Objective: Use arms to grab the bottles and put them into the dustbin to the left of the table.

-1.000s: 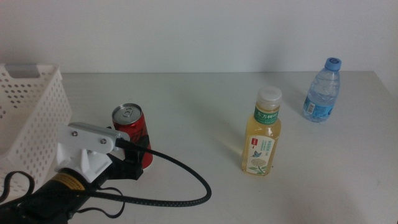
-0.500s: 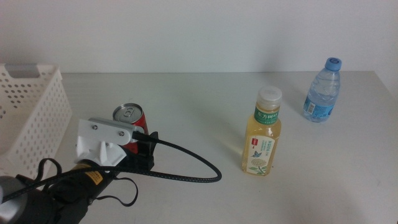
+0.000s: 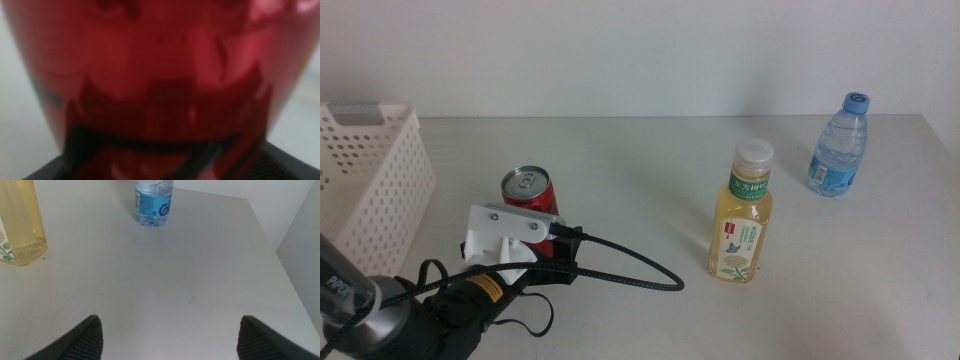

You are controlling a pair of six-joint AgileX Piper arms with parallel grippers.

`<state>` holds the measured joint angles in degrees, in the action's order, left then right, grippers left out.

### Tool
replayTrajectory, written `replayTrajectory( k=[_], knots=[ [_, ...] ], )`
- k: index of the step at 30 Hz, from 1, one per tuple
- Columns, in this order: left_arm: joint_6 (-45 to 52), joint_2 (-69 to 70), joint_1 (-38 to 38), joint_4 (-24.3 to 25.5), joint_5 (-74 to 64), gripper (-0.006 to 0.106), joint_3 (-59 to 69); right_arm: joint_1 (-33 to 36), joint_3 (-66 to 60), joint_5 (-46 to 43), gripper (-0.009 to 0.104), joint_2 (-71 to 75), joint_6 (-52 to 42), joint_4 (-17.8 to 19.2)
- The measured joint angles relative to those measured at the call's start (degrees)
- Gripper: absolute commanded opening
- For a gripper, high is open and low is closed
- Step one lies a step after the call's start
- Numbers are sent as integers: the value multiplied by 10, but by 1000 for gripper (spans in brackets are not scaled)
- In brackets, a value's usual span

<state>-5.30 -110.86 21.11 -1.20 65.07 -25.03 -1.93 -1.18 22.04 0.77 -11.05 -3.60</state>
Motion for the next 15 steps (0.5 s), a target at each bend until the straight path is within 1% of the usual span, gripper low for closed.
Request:
replayTrajectory(
  k=[3,8,11,15],
  knots=[
    [0,-2,0,0,0,90,-7,0,0,0,87,0,0,0],
    [0,-2,0,-3,1,79,-13,0,0,0,87,0,0,0],
    [0,-2,0,-10,1,68,-13,0,0,0,87,0,0,0],
    [0,-2,0,-18,1,49,-13,0,0,0,87,0,0,0]
  ],
)
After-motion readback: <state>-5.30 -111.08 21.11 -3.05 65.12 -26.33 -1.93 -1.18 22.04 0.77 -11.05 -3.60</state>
